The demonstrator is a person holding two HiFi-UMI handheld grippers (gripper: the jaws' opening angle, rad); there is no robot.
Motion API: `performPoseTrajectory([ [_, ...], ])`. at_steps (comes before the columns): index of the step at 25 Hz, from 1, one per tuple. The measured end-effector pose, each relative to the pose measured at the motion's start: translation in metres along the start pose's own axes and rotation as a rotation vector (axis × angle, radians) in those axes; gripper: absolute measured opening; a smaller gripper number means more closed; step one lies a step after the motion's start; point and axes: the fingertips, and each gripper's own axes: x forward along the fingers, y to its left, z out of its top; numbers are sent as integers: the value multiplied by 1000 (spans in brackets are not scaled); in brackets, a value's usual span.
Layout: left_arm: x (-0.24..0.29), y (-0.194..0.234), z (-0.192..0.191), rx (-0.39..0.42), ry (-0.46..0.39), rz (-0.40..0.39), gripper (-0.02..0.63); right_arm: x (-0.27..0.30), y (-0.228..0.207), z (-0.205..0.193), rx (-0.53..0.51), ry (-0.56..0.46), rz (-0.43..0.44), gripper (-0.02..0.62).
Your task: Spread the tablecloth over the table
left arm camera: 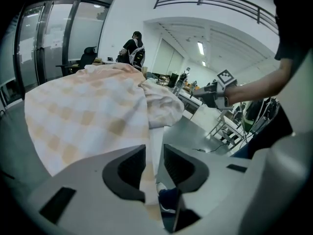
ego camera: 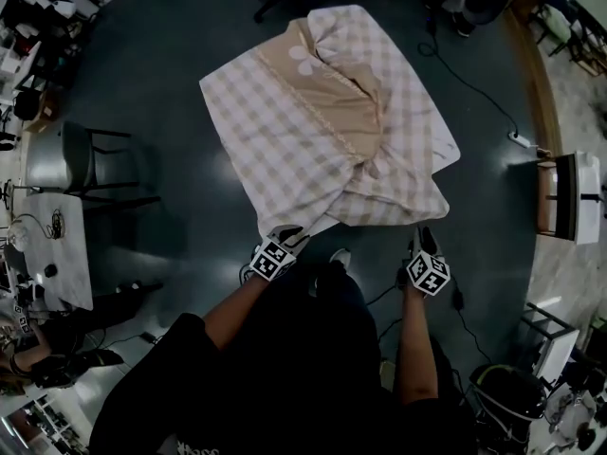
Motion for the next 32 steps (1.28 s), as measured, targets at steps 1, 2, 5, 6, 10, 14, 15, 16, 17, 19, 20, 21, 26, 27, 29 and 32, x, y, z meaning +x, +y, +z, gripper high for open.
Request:
performPoseTrajectory([
  [1, 1, -1, 1, 8, 8, -3, 115, 9, 41, -15, -28, 54, 135, 156],
  [2, 2, -2, -1, 20, 23, -3, 126, 17, 80, -30, -78, 113, 242, 158],
  [5, 9, -2, -8, 55, 55, -18, 191, 36, 171, -72, -365, 235, 400, 164],
  [6, 12, -1, -10, 62, 56, -23, 212, 43, 191, -82, -460, 249, 416, 164],
  [10, 22, 7, -16, 83, 49, -18, 224, 66, 226, -107, -644, 320, 408, 167],
  [14, 26, 12, -18, 70, 80, -7, 217, 78, 222, -124, -731, 413, 351, 167],
  [15, 27, 15, -19, 62, 89, 4, 186, 80, 220, -127, -755, 431, 342, 164],
  [16, 27, 19, -20, 51, 101, 15, 136, 82, 220, -130, -780, 445, 338, 146],
  [17, 27, 23, -22, 38, 114, 23, 105, 85, 219, -131, -804, 455, 337, 139],
  [19, 23, 27, -22, 9, 131, 36, 52, 87, 215, -128, -834, 472, 326, 53],
  [20, 19, 28, -21, 0, 129, 45, 33, 85, 211, -123, -832, 475, 316, 27],
  [21, 14, 29, -19, -2, 117, 57, 24, 83, 205, -116, -816, 466, 310, 22],
  [26, -30, 25, -13, -7, 38, 99, 20, 64, 129, -57, -666, 344, 213, 17],
  [27, -41, 24, -16, -11, 34, 107, 20, 57, 104, -43, -634, 325, 176, 17],
  [29, -64, 25, -26, -29, 25, 132, 20, 43, 56, -19, -568, 299, 99, 17],
  [32, -97, 35, -48, -51, 27, 172, 20, 32, -1, 8, -521, 271, 13, 17],
])
